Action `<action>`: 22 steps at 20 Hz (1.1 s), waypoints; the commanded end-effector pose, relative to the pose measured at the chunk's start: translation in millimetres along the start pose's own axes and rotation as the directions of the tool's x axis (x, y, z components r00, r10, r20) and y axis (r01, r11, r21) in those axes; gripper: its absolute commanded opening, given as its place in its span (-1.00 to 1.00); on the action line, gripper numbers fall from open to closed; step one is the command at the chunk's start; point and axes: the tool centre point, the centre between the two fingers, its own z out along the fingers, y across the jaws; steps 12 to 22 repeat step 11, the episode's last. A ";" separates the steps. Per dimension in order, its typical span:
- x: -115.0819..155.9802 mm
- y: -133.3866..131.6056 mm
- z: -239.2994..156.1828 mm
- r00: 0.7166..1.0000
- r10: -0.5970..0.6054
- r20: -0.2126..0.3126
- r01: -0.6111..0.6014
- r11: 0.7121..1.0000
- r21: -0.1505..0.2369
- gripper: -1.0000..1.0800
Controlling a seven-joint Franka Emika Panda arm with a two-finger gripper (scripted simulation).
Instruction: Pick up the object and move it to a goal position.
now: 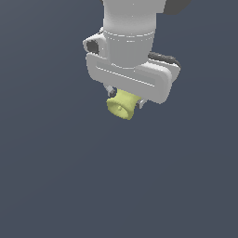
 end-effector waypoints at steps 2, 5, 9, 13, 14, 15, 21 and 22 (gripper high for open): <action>2.9 -1.5 -10.0 1.000 0.000 0.001 0.000 1.000 0.000 -1.00; 4.4 -2.3 -14.6 1.000 0.000 0.001 0.000 1.000 0.000 -1.00; 5.2 -2.8 -16.4 1.000 0.000 0.001 0.000 1.000 0.000 -1.00; 5.3 -2.9 -15.9 1.000 0.000 0.001 0.000 1.000 0.000 -1.00; 5.3 -2.9 -15.9 1.000 0.000 0.001 0.000 1.000 0.000 -1.00; 5.3 -2.9 -15.9 1.000 0.000 0.001 0.000 1.000 0.000 -1.00; 5.3 -2.9 -15.9 1.000 0.000 0.001 0.000 1.000 0.000 -1.00; 5.3 -2.9 -15.9 1.000 0.000 0.001 0.000 1.000 0.000 -1.00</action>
